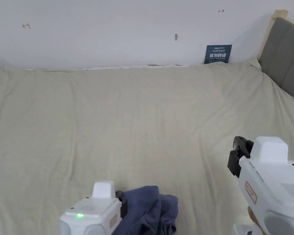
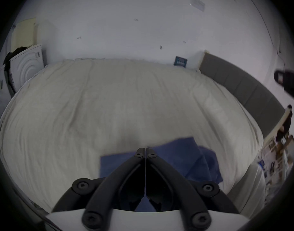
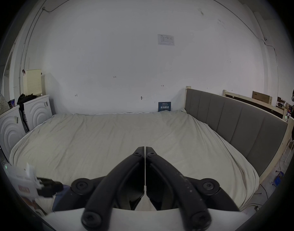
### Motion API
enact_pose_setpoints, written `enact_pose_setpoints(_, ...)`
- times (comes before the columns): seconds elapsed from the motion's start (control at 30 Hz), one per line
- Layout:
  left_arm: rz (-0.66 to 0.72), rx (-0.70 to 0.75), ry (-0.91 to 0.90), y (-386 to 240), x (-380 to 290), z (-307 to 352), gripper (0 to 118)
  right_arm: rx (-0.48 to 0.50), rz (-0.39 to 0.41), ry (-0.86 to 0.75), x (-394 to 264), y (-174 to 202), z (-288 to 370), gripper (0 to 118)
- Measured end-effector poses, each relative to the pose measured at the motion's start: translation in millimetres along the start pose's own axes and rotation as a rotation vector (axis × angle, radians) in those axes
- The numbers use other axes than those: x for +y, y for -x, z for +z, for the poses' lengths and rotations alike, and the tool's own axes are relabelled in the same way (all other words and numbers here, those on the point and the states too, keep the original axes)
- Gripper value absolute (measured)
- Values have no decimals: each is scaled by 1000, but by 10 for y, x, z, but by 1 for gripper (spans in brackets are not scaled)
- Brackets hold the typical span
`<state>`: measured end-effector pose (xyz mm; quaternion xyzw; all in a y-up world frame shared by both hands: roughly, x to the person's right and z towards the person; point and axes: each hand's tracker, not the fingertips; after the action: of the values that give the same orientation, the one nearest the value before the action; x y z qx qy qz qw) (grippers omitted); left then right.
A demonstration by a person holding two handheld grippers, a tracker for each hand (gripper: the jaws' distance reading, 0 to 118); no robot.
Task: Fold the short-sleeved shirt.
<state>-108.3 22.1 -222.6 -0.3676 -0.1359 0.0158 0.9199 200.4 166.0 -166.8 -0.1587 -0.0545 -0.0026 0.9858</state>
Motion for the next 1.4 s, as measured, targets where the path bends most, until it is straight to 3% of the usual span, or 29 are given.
enact_pose_setpoints(0.33,-203,-160,145,-949,-429,-397,0,-27,-4,16,-45,-134,-17,4)
enact_pose_setpoints(0.43,-175,-97,134,-1018,-543,-556,0,-31,-6,22,-62,-147,-8,4)
enact_pose_setpoints(0.63,-146,-128,124,-918,-441,-429,0,-29,-7,23,-67,-129,29,4)
enact_pose_setpoints(0.87,-66,-172,-172,-663,213,349,0,2,-4,-12,18,-17,112,4)
enact_pose_setpoints(1.13,-126,-9,-481,-148,919,1098,0,22,2,-85,157,175,209,4)
enact_pose_setpoints(1.4,-107,190,-648,414,1177,1471,0,26,35,-143,251,337,273,4)
